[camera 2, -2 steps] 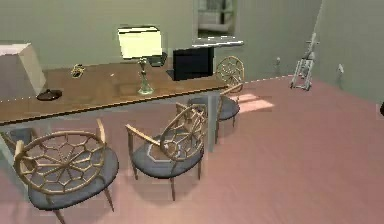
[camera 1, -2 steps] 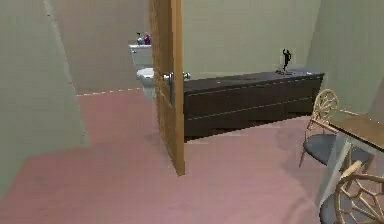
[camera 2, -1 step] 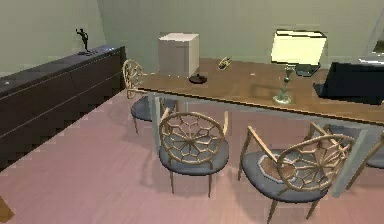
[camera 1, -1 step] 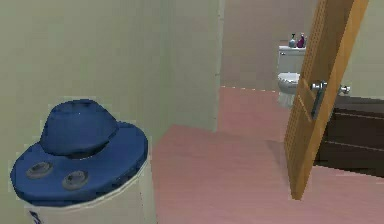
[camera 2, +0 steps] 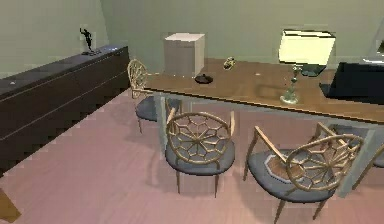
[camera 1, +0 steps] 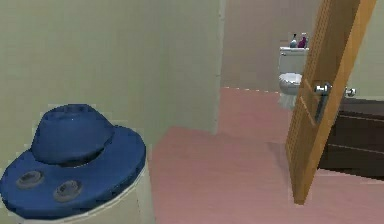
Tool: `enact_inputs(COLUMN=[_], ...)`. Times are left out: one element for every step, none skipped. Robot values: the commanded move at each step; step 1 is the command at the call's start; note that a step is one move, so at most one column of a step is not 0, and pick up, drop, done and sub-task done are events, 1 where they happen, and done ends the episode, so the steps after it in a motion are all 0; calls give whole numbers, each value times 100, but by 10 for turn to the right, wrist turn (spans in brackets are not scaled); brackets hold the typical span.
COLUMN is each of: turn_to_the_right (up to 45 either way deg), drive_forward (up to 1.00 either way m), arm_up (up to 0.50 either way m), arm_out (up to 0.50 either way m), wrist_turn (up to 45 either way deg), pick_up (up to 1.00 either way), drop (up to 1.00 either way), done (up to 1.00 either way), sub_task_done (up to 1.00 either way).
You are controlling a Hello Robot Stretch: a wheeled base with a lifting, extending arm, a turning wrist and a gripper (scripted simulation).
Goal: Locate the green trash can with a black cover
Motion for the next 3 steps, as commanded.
enact_inputs(turn_to_the_right=[150, 0, 30], drive_forward=[0, 100, 0], arm_up=[0, 0, 0], arm_out=[0, 0, 0], wrist_turn=[0, 0, 0], pick_up=[0, 0, 0], drop=[0, 0, 0], done=[0, 0, 0], sub_task_done=[0, 0, 0])
